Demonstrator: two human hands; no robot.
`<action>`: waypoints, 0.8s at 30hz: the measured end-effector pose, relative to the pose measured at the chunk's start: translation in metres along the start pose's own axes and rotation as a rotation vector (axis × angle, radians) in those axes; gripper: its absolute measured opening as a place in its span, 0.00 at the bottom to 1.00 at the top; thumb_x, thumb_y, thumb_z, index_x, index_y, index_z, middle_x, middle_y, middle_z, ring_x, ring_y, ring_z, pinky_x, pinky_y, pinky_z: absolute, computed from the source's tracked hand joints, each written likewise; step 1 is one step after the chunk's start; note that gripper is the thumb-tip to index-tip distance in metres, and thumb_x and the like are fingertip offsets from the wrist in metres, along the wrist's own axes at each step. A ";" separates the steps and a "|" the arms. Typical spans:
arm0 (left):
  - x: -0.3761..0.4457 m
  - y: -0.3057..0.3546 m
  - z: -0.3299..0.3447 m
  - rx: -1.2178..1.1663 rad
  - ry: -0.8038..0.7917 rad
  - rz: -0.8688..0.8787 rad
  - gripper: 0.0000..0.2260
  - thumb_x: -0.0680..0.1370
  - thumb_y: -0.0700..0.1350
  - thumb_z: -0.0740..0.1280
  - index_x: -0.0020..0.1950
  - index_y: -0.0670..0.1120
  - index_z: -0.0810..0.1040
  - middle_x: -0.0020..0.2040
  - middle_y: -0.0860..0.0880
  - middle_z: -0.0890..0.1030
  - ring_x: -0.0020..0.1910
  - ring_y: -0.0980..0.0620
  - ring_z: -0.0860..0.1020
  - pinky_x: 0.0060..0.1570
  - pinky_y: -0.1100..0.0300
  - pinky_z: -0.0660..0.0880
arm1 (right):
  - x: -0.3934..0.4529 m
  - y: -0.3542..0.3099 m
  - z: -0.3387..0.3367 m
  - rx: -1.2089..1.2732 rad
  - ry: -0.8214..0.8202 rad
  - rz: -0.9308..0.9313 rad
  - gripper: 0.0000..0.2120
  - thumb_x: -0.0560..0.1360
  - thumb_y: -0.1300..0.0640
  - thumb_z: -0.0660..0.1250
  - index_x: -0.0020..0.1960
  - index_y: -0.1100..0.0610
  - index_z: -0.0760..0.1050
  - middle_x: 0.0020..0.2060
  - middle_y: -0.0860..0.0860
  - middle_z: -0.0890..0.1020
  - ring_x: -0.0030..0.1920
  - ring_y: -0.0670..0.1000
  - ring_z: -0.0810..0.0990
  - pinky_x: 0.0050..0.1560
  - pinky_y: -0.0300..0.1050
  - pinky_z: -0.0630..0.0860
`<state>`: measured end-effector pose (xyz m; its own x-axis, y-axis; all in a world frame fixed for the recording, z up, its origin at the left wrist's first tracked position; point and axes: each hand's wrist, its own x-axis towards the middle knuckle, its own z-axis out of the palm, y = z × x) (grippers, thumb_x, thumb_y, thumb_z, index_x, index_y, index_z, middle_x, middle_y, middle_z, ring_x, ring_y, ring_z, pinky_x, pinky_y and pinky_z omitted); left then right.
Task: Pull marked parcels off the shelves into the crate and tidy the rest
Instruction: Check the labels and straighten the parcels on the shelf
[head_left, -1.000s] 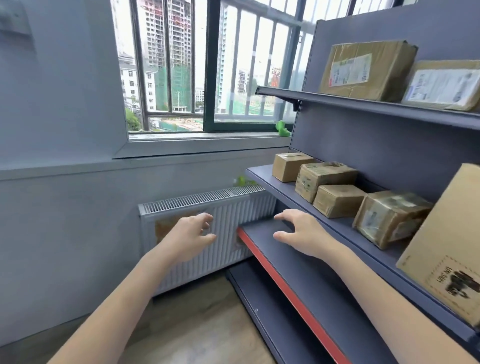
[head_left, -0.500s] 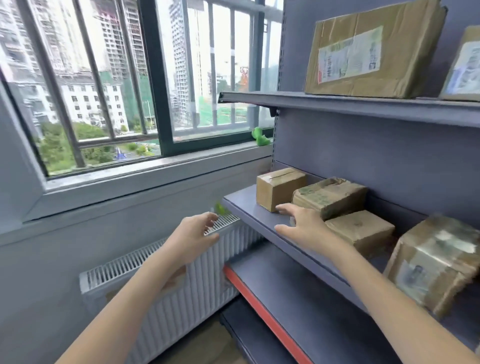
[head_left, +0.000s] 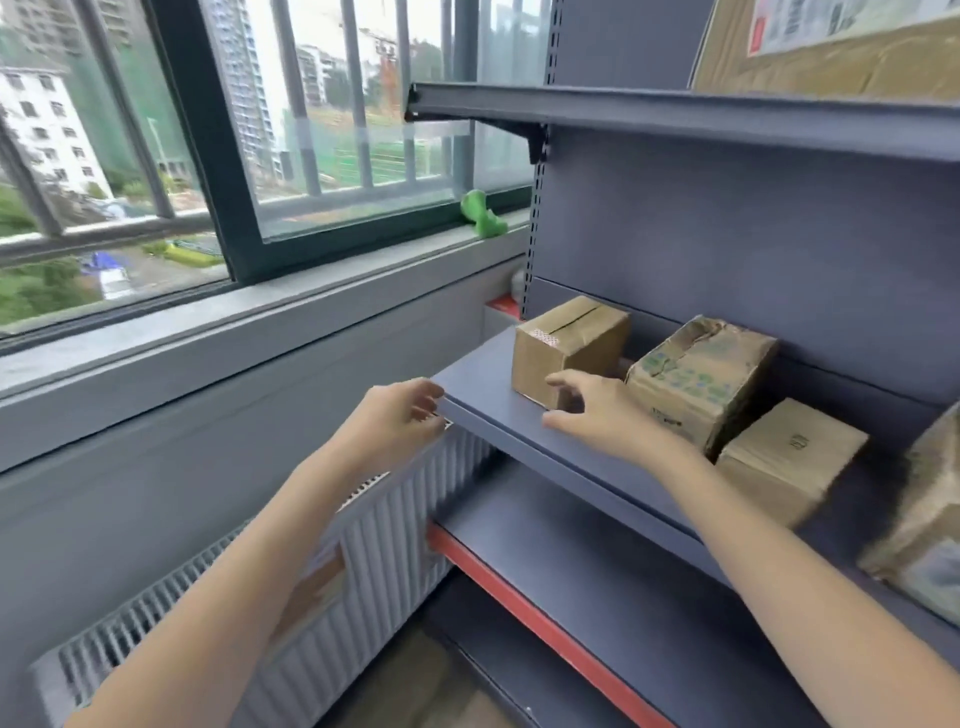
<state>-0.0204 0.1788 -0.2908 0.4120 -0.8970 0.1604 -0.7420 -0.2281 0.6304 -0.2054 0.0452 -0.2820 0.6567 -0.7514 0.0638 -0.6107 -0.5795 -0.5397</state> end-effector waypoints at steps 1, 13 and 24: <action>0.009 -0.009 -0.004 0.000 -0.020 0.009 0.14 0.75 0.40 0.66 0.61 0.43 0.76 0.53 0.46 0.81 0.45 0.53 0.77 0.48 0.67 0.68 | 0.006 -0.004 0.003 -0.010 0.008 0.025 0.24 0.73 0.54 0.67 0.68 0.53 0.68 0.65 0.52 0.74 0.64 0.51 0.72 0.58 0.38 0.65; 0.126 -0.041 0.011 -0.150 -0.207 0.151 0.18 0.75 0.43 0.67 0.64 0.45 0.73 0.55 0.49 0.78 0.53 0.53 0.76 0.51 0.64 0.69 | 0.052 0.000 0.021 0.001 0.165 0.395 0.30 0.76 0.51 0.64 0.73 0.58 0.57 0.72 0.55 0.64 0.70 0.55 0.64 0.65 0.46 0.63; 0.241 0.023 0.079 -0.135 -0.180 0.182 0.24 0.76 0.45 0.65 0.72 0.44 0.64 0.70 0.44 0.69 0.68 0.46 0.68 0.64 0.54 0.66 | 0.158 0.049 0.027 0.310 0.373 0.517 0.40 0.74 0.46 0.64 0.75 0.61 0.45 0.75 0.60 0.53 0.74 0.58 0.54 0.72 0.51 0.56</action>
<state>0.0203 -0.0730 -0.2982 0.1686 -0.9741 0.1504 -0.7130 -0.0152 0.7010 -0.1196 -0.0936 -0.3215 0.0873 -0.9961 -0.0122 -0.6130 -0.0441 -0.7889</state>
